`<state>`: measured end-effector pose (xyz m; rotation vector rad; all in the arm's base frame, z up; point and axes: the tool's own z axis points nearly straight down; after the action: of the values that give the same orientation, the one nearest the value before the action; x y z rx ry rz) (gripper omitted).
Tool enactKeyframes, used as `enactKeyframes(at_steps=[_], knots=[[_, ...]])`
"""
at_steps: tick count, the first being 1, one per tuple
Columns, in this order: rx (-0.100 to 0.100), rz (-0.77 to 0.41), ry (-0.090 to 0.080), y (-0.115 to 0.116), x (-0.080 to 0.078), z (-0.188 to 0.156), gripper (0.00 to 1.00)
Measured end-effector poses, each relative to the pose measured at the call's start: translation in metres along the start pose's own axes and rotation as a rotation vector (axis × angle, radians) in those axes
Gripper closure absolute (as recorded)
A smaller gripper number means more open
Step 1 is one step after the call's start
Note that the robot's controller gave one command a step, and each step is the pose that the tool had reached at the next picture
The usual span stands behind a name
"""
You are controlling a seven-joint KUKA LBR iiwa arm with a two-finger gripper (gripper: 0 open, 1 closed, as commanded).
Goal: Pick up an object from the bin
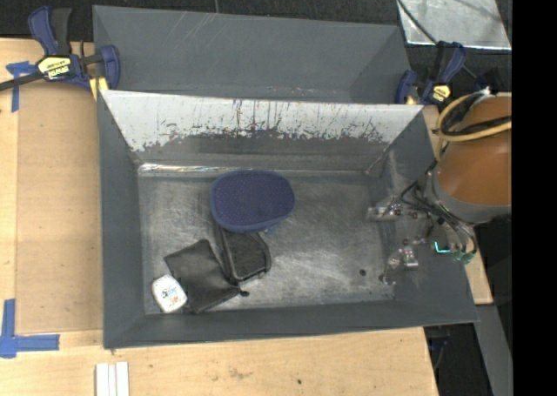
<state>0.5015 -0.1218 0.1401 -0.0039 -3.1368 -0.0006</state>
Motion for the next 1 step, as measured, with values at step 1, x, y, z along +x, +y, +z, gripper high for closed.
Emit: enactKeyframes(at_steps=[1], knots=[[-0.003, 0.412, -0.015, 0.043, -0.0913, -0.0652, 0.0]])
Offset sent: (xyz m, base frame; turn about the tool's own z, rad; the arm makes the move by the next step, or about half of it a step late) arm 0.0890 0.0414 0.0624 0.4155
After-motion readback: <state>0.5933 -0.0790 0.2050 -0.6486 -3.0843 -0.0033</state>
